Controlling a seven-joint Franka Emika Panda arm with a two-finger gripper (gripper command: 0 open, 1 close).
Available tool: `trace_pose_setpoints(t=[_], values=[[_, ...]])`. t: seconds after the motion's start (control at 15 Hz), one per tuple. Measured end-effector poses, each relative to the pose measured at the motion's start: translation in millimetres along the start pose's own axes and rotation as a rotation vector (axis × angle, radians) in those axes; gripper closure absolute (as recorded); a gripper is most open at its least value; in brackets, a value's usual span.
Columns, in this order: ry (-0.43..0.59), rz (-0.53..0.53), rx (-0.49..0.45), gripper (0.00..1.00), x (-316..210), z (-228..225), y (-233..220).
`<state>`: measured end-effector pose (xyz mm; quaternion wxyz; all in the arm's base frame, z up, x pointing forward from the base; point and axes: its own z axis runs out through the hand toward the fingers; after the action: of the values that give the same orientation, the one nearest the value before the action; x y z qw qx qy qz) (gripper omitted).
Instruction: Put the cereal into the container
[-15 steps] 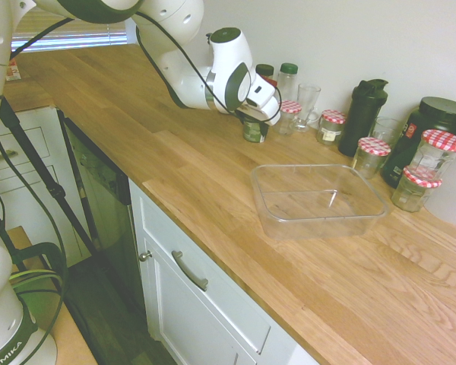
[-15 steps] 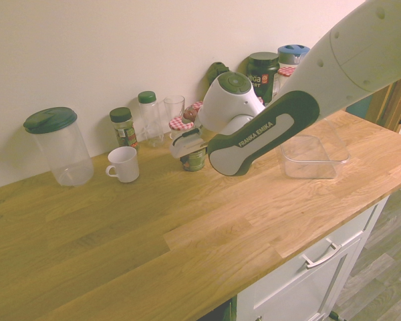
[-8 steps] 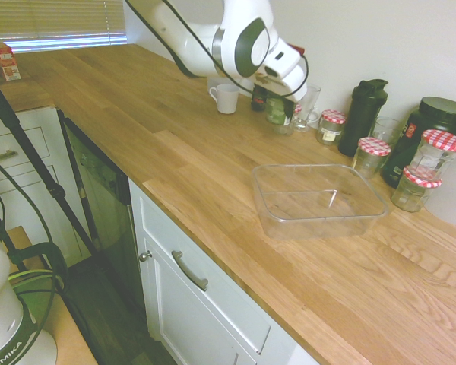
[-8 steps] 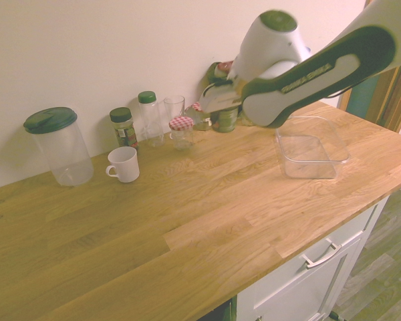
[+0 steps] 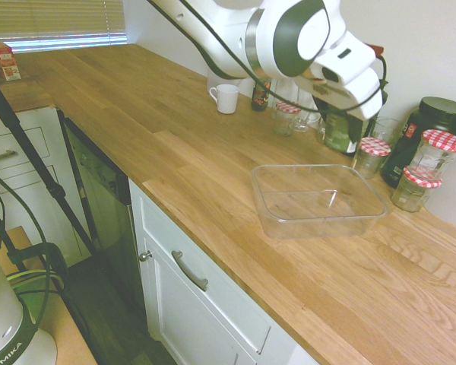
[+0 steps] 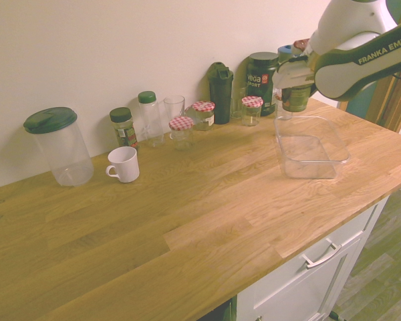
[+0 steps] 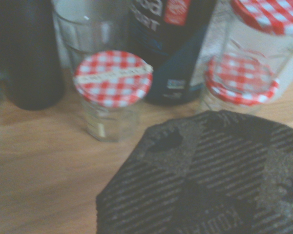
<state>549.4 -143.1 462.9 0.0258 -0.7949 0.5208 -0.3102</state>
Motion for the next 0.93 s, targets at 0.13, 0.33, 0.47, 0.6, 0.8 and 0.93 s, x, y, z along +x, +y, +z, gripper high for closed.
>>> trace_pose_setpoints(t=[0.13, 0.33, 0.47, 0.6, 0.8, 0.93], values=[[-0.013, 0.011, -0.026, 1.00, -6.5, 14.1, 20.5], [-0.028, 0.027, -0.048, 1.00, -17.8, 30.5, 40.5], [-0.041, 0.029, -0.063, 1.00, -24.2, 42.0, 47.3], [-0.052, 0.027, -0.076, 1.00, -30.6, 52.9, 51.2], [-0.065, 0.035, -0.091, 1.00, -39.8, 74.9, 60.3], [-0.067, 0.049, -0.091, 1.00, -43.4, 89.5, 65.5]])
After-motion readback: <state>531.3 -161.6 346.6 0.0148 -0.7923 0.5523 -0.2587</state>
